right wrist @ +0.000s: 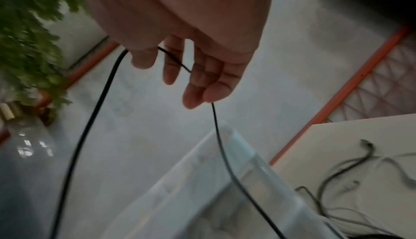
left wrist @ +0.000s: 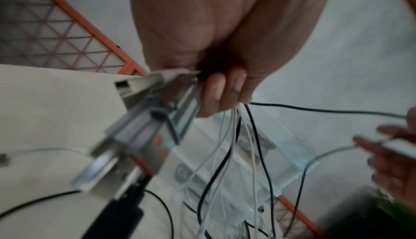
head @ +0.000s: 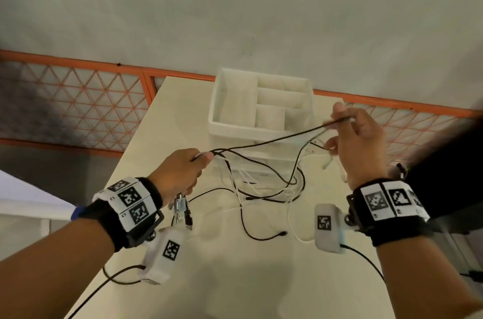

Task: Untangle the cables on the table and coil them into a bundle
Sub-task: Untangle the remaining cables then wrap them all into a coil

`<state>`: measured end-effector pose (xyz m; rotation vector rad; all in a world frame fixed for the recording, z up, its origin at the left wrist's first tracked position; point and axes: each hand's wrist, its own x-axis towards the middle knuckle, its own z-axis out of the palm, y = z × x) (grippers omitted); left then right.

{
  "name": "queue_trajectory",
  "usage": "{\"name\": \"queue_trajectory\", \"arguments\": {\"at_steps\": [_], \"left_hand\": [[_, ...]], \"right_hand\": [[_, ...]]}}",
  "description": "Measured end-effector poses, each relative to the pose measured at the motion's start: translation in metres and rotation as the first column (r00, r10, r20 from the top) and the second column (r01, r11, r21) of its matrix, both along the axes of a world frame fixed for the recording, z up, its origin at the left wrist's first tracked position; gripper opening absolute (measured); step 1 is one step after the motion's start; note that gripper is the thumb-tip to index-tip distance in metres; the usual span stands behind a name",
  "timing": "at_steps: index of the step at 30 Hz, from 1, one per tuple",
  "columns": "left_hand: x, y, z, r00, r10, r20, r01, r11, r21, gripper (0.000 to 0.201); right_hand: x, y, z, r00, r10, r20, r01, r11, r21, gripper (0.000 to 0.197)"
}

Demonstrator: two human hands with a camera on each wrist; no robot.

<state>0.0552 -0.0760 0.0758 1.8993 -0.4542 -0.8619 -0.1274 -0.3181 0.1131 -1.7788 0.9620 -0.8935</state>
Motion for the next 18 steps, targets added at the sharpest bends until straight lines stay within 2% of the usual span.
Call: {"name": "queue_trajectory", "arguments": {"at_steps": [2, 4, 6, 9, 12, 15, 18], "left_hand": [[0.000, 0.001, 0.007, 0.998, 0.059, -0.021, -0.061, 0.994, -0.090, 0.038], [0.002, 0.001, 0.013, 0.996, 0.083, -0.036, -0.088, 0.984, -0.154, 0.040], [0.003, 0.001, 0.015, 0.998, 0.067, -0.016, -0.069, 0.988, -0.139, 0.040], [0.002, 0.001, 0.011, 1.000, 0.023, -0.016, -0.024, 0.998, -0.064, 0.038], [-0.004, -0.002, 0.006, 0.998, 0.033, -0.059, -0.035, 0.999, -0.039, 0.039], [-0.007, -0.002, 0.005, 0.996, 0.051, -0.072, -0.054, 0.997, -0.049, 0.040], [-0.005, 0.000, 0.008, 0.996, 0.055, -0.076, -0.061, 0.995, -0.080, 0.039]], "right_hand": [[-0.011, -0.014, -0.031, 0.965, -0.034, -0.260, 0.057, 0.995, 0.080, 0.045], [-0.020, -0.018, -0.051, 0.915, 0.004, -0.403, 0.037, 0.995, 0.094, 0.045], [-0.018, -0.018, -0.046, 0.944, 0.002, -0.330, 0.018, 0.998, 0.057, 0.035], [-0.010, -0.018, -0.014, 0.996, 0.026, -0.090, -0.028, 0.999, -0.026, 0.040], [-0.005, -0.022, 0.005, 0.999, 0.036, 0.000, -0.036, 0.993, -0.109, 0.036], [-0.010, -0.033, -0.023, 0.998, 0.029, -0.053, -0.034, 0.995, -0.091, 0.017], [-0.029, -0.042, -0.067, 0.955, 0.088, -0.283, -0.079, 0.996, 0.042, 0.031]]}}
